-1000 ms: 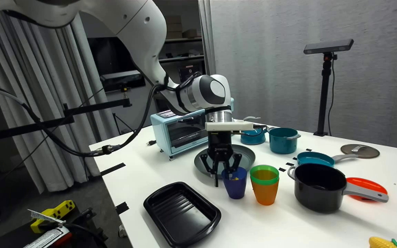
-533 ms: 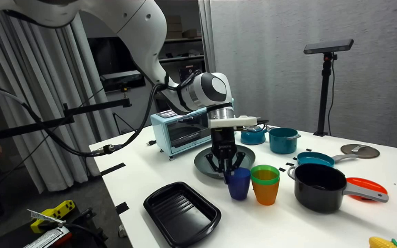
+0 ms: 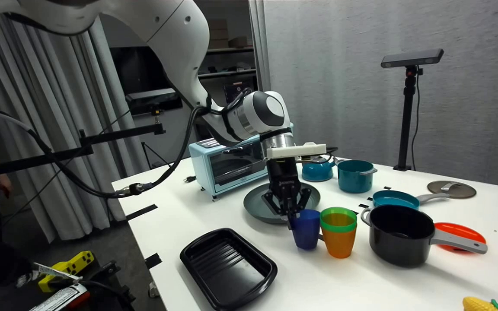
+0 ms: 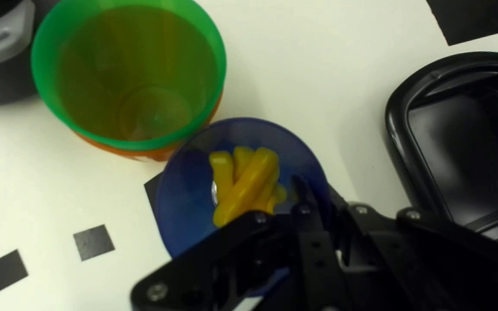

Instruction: Pour the content of the blue cup onto the green plate

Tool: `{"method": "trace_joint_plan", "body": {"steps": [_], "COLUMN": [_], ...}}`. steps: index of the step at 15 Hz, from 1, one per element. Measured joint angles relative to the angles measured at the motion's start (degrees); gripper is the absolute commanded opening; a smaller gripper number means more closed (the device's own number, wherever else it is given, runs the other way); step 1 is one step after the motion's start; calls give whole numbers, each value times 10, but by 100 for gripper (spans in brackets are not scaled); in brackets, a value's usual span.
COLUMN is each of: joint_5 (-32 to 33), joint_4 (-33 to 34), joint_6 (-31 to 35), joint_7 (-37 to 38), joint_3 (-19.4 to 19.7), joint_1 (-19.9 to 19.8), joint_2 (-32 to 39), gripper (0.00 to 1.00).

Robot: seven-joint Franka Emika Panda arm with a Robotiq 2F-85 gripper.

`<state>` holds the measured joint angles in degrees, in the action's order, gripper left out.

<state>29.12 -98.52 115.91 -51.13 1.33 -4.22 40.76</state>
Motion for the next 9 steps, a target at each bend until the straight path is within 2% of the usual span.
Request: {"method": "trace_joint_plan", "body": {"steps": [9], "joint_5": [0], "joint_4": [-1], "joint_6": [74], "joint_7": [-5], "joint_3": [1], "joint_1": [-1], "joint_2": [0], "gripper": [2]}}
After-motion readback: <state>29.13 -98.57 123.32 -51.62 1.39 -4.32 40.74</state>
